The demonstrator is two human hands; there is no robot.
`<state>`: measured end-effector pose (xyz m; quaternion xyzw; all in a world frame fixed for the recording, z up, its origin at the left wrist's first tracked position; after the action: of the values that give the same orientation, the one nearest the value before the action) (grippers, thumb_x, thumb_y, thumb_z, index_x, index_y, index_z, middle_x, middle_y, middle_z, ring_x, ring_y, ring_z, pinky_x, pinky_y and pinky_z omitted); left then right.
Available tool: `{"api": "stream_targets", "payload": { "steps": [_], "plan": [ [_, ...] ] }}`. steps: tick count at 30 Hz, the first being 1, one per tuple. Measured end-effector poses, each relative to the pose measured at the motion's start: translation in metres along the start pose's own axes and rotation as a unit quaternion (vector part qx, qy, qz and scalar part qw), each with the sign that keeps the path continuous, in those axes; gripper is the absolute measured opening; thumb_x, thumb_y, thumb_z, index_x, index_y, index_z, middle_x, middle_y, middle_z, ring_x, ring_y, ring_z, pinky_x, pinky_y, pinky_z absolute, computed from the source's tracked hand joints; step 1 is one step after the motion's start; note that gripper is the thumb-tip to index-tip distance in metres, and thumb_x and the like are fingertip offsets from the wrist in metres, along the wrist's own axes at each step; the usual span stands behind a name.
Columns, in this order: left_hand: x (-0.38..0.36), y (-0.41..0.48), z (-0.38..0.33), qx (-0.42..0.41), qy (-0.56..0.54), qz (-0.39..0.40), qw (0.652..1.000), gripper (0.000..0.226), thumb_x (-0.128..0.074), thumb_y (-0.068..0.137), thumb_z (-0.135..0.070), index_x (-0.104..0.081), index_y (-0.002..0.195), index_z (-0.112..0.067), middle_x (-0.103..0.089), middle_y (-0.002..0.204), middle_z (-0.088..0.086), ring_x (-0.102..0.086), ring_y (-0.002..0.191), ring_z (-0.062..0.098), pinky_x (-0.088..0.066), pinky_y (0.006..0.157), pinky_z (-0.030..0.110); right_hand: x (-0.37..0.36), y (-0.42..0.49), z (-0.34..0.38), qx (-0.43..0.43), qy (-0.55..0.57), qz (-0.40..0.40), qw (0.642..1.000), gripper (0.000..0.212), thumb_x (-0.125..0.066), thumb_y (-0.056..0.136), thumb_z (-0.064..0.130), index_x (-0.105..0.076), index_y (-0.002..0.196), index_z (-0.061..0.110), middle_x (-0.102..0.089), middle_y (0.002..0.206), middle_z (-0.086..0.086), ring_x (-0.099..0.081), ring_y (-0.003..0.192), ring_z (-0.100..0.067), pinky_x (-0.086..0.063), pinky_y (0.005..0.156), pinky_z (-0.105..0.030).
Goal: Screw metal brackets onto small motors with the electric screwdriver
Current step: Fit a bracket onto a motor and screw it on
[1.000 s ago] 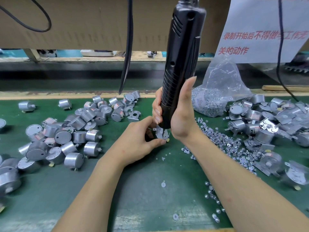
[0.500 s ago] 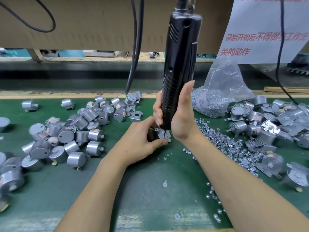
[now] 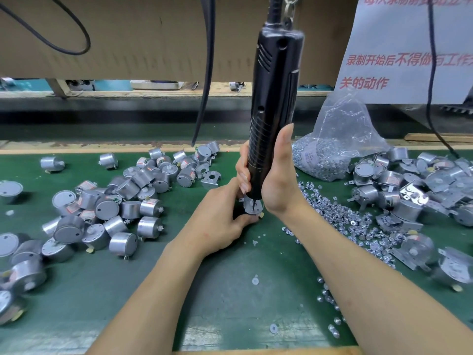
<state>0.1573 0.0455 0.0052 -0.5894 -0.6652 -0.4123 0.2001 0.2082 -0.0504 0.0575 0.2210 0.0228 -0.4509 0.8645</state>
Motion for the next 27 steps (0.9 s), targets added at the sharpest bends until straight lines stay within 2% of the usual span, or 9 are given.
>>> {"api": "stream_targets", "payload": {
  "steps": [3,7,12,14,17,21,24,27],
  "plan": [
    [-0.001,0.0,0.001,0.005,-0.004,0.005,1.0,0.033,-0.075,0.083,-0.032,-0.056,0.107,-0.019,-0.068,0.094,-0.007,-0.059,0.083,0.017,-0.048,0.073,0.037,-0.003,-0.001,-0.002,-0.006,0.0,0.0,1.0,0.081,-0.045,0.062,0.101,-0.053,0.057,0.021,-0.046,0.05,-0.003,-0.038,0.038,-0.022,-0.034,0.049,-0.032],
    [-0.001,0.0,0.001,0.006,-0.009,0.011,1.0,0.021,-0.074,0.084,-0.03,-0.061,0.098,-0.022,-0.068,0.086,-0.01,-0.06,0.079,0.012,-0.049,0.069,0.033,-0.01,0.0,-0.005,-0.005,0.003,0.003,1.0,0.085,-0.048,0.063,0.099,-0.052,0.06,0.015,-0.046,0.049,-0.004,-0.039,0.037,-0.021,-0.032,0.046,-0.031],
    [-0.001,-0.001,0.003,-0.007,-0.029,0.004,1.0,0.023,-0.077,0.082,-0.028,-0.061,0.098,-0.022,-0.066,0.087,-0.015,-0.055,0.077,0.0,-0.041,0.065,0.013,-0.009,0.0,-0.005,-0.006,0.011,0.013,1.0,0.083,-0.047,0.06,0.101,-0.053,0.06,0.018,-0.046,0.05,-0.003,-0.039,0.039,-0.02,-0.034,0.046,-0.028],
    [-0.002,0.0,0.004,-0.011,-0.026,0.002,1.0,0.026,-0.078,0.081,-0.029,-0.061,0.101,-0.022,-0.066,0.088,-0.015,-0.052,0.075,-0.002,-0.039,0.065,0.009,-0.009,0.001,-0.003,-0.009,0.023,0.016,1.0,0.084,-0.048,0.057,0.102,-0.053,0.061,0.018,-0.047,0.05,-0.002,-0.039,0.039,-0.019,-0.034,0.047,-0.026],
    [-0.004,0.001,0.004,-0.018,-0.018,-0.001,1.0,0.031,-0.078,0.081,-0.032,-0.061,0.105,-0.022,-0.065,0.091,-0.013,-0.049,0.078,-0.003,-0.039,0.066,0.011,-0.008,0.002,-0.001,-0.004,0.023,0.02,1.0,0.087,-0.048,0.058,0.101,-0.052,0.062,0.014,-0.046,0.05,-0.002,-0.039,0.04,-0.019,-0.034,0.048,-0.027],
    [-0.005,0.0,0.004,-0.014,-0.005,-0.001,1.0,0.036,-0.077,0.082,-0.035,-0.06,0.11,-0.022,-0.058,0.091,-0.015,-0.048,0.079,0.004,-0.041,0.069,0.027,-0.007,0.002,0.003,0.005,0.024,0.02,0.999,0.086,-0.047,0.06,0.1,-0.052,0.062,0.015,-0.046,0.05,-0.003,-0.039,0.04,-0.02,-0.034,0.048,-0.029],
    [-0.004,0.0,0.005,-0.009,-0.001,0.006,1.0,0.043,-0.076,0.081,-0.039,-0.056,0.116,-0.025,-0.057,0.094,-0.014,-0.047,0.078,0.003,-0.039,0.068,0.026,-0.005,0.003,0.008,0.014,0.022,0.016,1.0,0.087,-0.047,0.06,0.1,-0.052,0.064,0.013,-0.046,0.051,-0.003,-0.039,0.041,-0.02,-0.034,0.048,-0.03],
    [-0.002,-0.001,0.005,0.0,-0.006,0.021,1.0,0.051,-0.079,0.076,-0.042,-0.054,0.117,-0.028,-0.058,0.1,-0.014,-0.048,0.076,-0.009,-0.033,0.066,0.013,0.0,0.003,0.012,0.019,0.023,0.015,0.999,0.088,-0.048,0.06,0.099,-0.051,0.065,0.011,-0.046,0.051,-0.002,-0.039,0.041,-0.02,-0.033,0.047,-0.029]
  ]
}}
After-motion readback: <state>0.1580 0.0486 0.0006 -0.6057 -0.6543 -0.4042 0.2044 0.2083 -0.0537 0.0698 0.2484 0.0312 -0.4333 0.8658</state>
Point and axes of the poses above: each hand's wrist, its own y-axis towards the middle knuckle, its own x-axis out of the back of the hand, z = x × y, the point moved 3 cm from there along y, towards the middle knuckle
